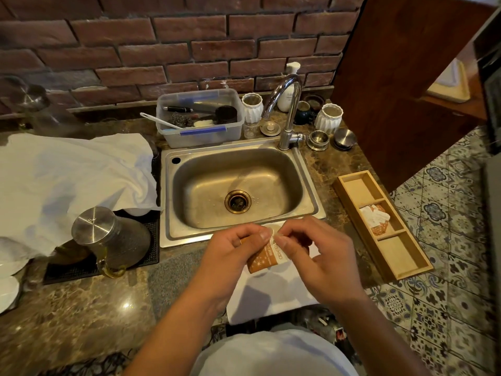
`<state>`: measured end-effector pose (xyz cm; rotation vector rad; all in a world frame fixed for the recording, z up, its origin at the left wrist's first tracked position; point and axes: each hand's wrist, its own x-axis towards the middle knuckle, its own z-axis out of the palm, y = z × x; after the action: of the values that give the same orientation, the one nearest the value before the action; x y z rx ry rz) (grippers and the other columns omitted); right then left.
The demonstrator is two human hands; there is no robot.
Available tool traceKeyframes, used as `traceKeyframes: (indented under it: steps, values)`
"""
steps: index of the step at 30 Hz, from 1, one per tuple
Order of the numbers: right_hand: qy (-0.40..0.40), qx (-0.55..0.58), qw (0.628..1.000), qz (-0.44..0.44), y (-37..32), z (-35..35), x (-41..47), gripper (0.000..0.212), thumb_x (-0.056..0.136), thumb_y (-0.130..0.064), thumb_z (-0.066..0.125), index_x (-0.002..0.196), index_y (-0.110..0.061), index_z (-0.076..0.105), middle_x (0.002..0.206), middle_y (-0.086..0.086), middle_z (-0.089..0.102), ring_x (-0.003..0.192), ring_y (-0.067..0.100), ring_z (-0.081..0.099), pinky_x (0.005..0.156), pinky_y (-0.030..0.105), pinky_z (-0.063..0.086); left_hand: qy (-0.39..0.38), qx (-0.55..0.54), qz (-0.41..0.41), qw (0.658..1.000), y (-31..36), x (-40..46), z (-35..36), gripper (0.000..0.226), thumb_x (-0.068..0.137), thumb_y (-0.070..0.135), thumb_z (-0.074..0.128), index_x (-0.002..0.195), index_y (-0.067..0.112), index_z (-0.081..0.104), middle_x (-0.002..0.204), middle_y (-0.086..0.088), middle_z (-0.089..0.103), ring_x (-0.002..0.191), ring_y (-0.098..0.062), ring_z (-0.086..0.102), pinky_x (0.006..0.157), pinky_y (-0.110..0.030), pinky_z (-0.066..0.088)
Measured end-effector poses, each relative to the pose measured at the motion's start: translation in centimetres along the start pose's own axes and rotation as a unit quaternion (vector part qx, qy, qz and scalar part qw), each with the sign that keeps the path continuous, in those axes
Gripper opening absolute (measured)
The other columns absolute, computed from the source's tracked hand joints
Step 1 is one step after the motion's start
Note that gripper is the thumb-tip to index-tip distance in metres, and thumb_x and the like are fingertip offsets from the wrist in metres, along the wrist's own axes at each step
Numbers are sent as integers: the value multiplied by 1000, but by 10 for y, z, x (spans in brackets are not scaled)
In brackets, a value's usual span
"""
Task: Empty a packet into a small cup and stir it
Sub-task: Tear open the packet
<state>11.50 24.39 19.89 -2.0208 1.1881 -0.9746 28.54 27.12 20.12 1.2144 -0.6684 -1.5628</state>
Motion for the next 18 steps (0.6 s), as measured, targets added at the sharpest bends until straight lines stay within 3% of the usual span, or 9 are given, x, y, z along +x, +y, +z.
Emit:
traceKeyframes:
  steps: [3, 5, 10, 14, 16, 18]
  values:
    - [27, -33, 998, -37, 1, 4, -3, 7, 90, -17, 72, 97, -16, 74, 89, -6, 71, 83, 6, 62, 69, 24, 53, -3, -63, -40, 997, -1, -1, 2, 13, 74, 21, 73, 79, 12, 81, 73, -8, 73, 62, -13, 65, 57, -21, 54]
    - [26, -2, 1000, -9, 0, 4, -4, 7, 90, -18, 72, 96, -19, 75, 89, -10, 71, 83, 8, 63, 69, 22, 53, -5, -74, -47, 996, 0, -2, 2, 13, 73, 21, 73, 79, 12, 80, 72, -8, 73, 60, -12, 66, 54, -21, 53]
    - [-34, 124, 984, 126, -2, -2, 0, 10, 87, -21, 75, 92, -29, 74, 85, -9, 72, 80, 16, 66, 68, 21, 54, -11, -32, -22, 999, -1, 0, -5, 15, 72, 25, 77, 82, 14, 81, 75, -10, 75, 65, -15, 68, 64, -25, 56]
    - [-64, 176, 972, 141, -3, -5, 1, 11, 82, -33, 74, 89, -26, 75, 80, -4, 71, 72, 16, 65, 64, 24, 55, -19, -3, 10, 1000, -2, 0, -11, 17, 78, 26, 85, 90, 15, 79, 75, -8, 72, 63, -15, 64, 60, -27, 53]
    - [-56, 189, 971, 138, -4, -6, 2, 13, 80, -31, 74, 88, -21, 75, 77, -3, 71, 68, 15, 65, 61, 23, 53, -30, 1, 19, 999, -3, -2, -11, 31, 74, 32, 83, 99, 14, 77, 75, -10, 71, 61, -17, 61, 55, -26, 51]
    - [-52, 202, 968, 136, -5, -6, 2, 15, 80, -30, 74, 88, -17, 75, 76, -2, 71, 65, 12, 64, 60, 20, 52, -41, 10, 23, 999, -3, -4, -11, 30, 76, 34, 83, 99, 15, 77, 77, -12, 71, 61, -19, 60, 56, -28, 51]
